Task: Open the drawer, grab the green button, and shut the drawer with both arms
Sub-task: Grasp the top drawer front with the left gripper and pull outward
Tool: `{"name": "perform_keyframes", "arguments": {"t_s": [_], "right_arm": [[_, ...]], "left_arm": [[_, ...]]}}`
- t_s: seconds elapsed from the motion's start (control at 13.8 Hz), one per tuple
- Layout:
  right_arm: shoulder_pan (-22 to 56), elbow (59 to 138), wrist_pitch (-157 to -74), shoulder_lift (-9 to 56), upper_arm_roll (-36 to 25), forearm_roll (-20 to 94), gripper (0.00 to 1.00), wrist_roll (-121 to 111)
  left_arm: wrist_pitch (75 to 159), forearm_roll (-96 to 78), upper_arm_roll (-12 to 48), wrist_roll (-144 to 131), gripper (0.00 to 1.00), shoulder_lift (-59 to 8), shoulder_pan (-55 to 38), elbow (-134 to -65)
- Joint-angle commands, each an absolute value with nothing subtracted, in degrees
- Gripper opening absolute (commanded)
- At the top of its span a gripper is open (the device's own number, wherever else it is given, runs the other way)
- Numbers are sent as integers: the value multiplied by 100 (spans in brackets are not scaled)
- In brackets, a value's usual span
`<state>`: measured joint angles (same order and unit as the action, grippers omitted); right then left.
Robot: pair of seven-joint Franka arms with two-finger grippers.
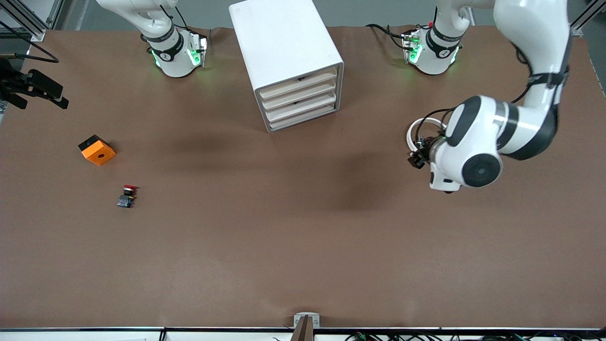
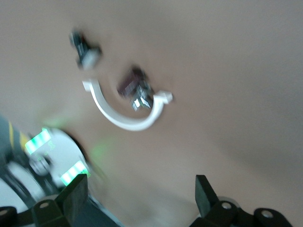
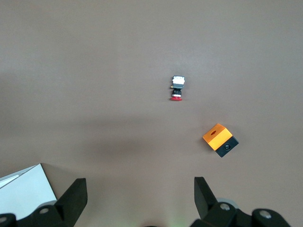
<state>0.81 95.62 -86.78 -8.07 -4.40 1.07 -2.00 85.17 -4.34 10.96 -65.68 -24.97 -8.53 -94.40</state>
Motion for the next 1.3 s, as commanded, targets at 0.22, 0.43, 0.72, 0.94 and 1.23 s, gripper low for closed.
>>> {"name": "perform_keyframes", "arguments": {"t_s": [0.22, 0.43, 0.72, 0.94, 1.23], "right_arm": [[123, 9545, -8648, -879, -466, 88, 100, -114], [132, 9536, -8596, -879, -466, 88, 100, -114], [123, 9510, -8578, -879, -466, 79, 100, -114], [132, 9510, -8578, -879, -466, 79, 100, -114], [123, 9510, -8543, -879, -475, 79, 100, -123]], "left_arm": [[9024, -1474, 1107, -9585, 100, -3330, -1257, -9299], [9123, -2003, 1107, -10729, 100, -3612, -1476, -9281], [9070, -3012, 1116, -11592, 100, -4252, -1705, -9299], [9079, -3856, 1107, -11969, 100, -4517, -1758, -9290], [9070, -4482, 1107, -12400, 90, -4754, -2073, -9281]]}}
